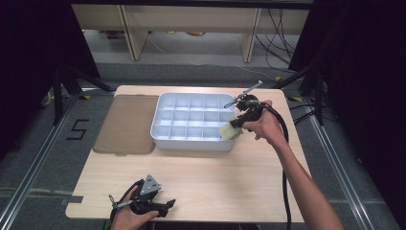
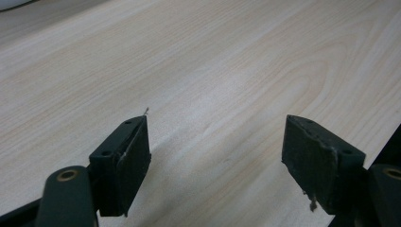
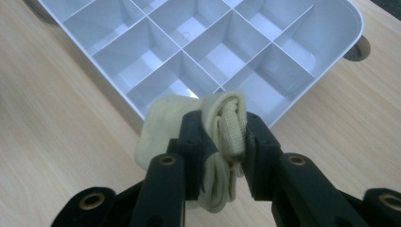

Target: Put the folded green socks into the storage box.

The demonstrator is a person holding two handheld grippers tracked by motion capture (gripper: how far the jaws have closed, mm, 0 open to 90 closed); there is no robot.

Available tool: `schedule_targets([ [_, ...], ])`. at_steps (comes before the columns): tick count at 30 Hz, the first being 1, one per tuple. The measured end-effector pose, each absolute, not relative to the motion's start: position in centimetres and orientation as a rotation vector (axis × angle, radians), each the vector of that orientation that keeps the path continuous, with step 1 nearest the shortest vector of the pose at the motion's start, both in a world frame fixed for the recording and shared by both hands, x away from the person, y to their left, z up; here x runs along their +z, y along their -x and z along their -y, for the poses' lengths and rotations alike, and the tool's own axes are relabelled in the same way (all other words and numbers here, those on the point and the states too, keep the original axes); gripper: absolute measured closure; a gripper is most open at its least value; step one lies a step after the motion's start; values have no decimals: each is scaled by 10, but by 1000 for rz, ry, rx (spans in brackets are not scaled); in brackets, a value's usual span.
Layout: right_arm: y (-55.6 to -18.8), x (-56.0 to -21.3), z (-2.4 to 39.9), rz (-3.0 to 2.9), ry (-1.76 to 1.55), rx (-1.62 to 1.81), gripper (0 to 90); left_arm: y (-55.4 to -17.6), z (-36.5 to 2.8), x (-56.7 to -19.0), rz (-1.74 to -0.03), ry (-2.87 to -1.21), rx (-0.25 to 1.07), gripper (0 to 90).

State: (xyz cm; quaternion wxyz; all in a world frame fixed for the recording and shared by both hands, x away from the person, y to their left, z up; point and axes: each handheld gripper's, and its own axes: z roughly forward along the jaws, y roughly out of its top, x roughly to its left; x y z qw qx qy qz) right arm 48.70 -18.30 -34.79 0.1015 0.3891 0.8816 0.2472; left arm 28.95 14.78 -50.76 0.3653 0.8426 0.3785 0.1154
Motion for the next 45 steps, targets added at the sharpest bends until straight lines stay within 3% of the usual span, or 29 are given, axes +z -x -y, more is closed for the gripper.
schedule_targets([
  [45, -523, -406, 141, -2625, -1032, 272, 724, -289, -146, -508, -975, -2159, 305, 232],
])
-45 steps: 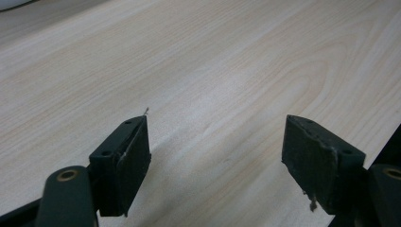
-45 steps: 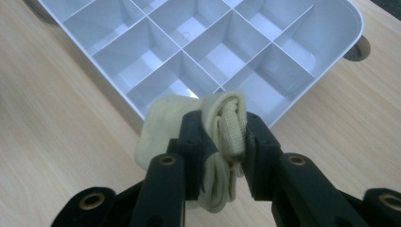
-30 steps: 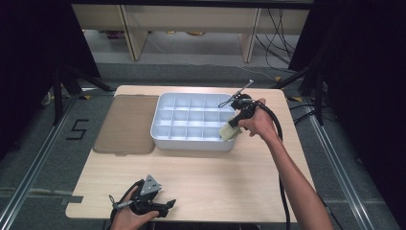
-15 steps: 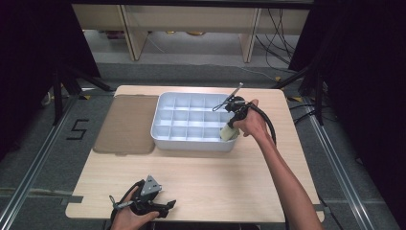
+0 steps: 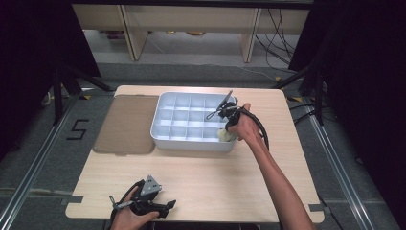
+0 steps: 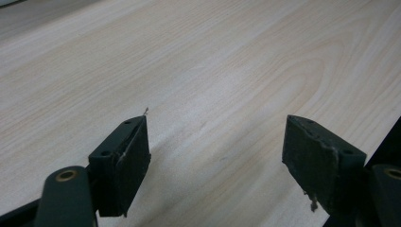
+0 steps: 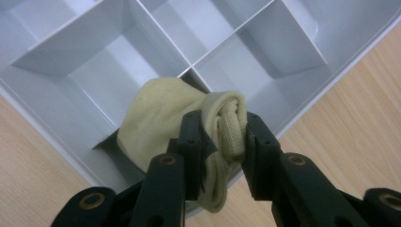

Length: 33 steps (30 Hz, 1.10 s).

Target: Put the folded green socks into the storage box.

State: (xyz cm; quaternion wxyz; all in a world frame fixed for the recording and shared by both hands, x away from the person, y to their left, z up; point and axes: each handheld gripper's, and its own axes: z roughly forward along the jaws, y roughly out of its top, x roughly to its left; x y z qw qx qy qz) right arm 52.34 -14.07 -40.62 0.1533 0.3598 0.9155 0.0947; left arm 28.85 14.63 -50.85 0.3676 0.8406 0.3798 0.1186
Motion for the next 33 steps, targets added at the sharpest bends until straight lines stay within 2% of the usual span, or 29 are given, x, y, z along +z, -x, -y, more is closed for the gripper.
schedule_targets([
  [18, -523, -429, 139, -2658, -1027, 255, 712, -289, -147, -508, -986, -2152, 307, 232],
  [21, -524, -430, 141, -2664, -1013, 268, 675, -289, -147, -510, -996, -2146, 297, 232],
  [25, -523, -423, 144, -2643, -1073, 345, 543, -289, -149, -508, -978, -2170, 290, 232],
  [27, -522, -414, 146, -2636, -1085, 399, 528, -290, -149, -508, -964, -2177, 299, 232],
  [30, -521, -401, 151, -2627, -1106, 509, 581, -289, -146, -509, -999, -2148, 297, 232],
  [33, -520, -395, 156, -2632, -1105, 548, 709, -288, -146, -509, -998, -2147, 286, 232],
])
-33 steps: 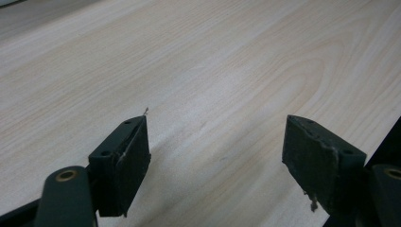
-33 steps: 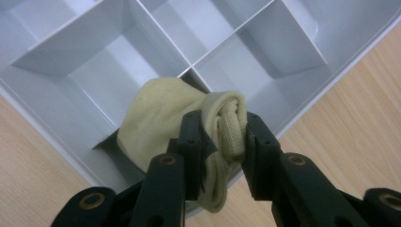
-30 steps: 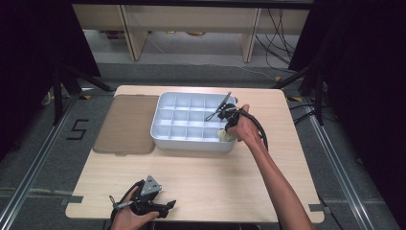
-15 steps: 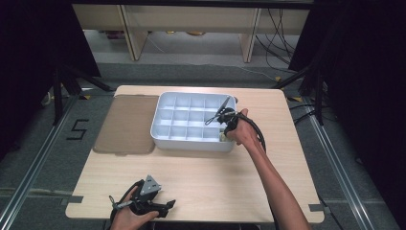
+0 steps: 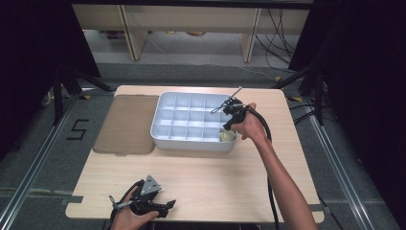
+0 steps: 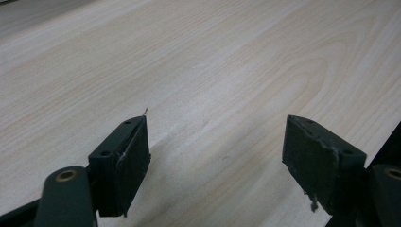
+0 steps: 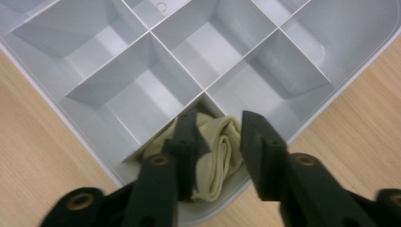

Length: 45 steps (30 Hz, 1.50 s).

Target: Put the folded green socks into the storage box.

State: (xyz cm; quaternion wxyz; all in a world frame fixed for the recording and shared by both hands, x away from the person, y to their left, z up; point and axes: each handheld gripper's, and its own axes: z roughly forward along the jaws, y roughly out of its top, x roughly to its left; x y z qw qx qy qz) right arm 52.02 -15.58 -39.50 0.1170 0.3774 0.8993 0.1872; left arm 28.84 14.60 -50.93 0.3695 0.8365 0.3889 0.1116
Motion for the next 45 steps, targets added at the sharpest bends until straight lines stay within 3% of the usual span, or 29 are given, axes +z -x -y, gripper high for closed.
schedule_targets([
  [11, -524, -423, 149, -2647, -1088, 443, 829, -289, -145, -511, -998, -2161, 293, 230],
  [24, -526, -448, 133, -2658, -1102, 322, 822, -288, -144, -511, -979, -2173, 292, 230],
  [29, -526, -439, 140, -2656, -1128, 415, 749, -289, -145, -511, -995, -2154, 290, 230],
  [37, -515, -397, 161, -2594, -1127, 593, 732, -289, -146, -510, -990, -2162, 296, 230],
  [45, -503, -388, 177, -2571, -1156, 679, 699, -289, -146, -510, -1000, -2155, 295, 230],
])
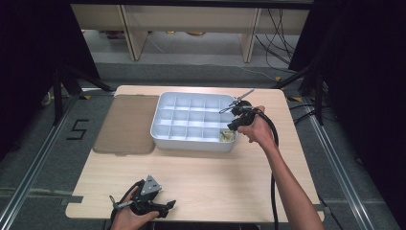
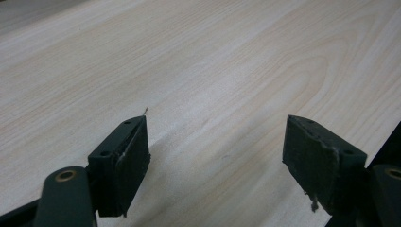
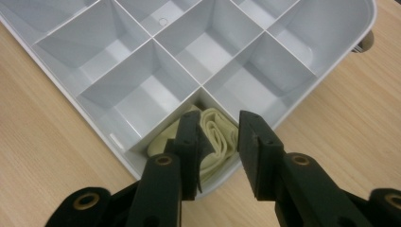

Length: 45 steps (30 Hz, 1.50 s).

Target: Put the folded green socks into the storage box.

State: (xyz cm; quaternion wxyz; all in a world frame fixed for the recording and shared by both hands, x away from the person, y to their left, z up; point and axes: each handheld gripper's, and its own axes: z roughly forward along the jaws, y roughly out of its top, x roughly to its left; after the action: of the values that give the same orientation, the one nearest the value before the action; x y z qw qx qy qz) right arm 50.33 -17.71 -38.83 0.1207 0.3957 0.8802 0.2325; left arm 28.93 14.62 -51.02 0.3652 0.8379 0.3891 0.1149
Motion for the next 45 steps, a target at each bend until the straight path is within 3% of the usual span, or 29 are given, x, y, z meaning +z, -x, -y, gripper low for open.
schedule_targets([
  [45, -454, -389, 197, -2501, -1139, 947, 414, -290, -147, -511, -1009, -2158, 295, 230],
])
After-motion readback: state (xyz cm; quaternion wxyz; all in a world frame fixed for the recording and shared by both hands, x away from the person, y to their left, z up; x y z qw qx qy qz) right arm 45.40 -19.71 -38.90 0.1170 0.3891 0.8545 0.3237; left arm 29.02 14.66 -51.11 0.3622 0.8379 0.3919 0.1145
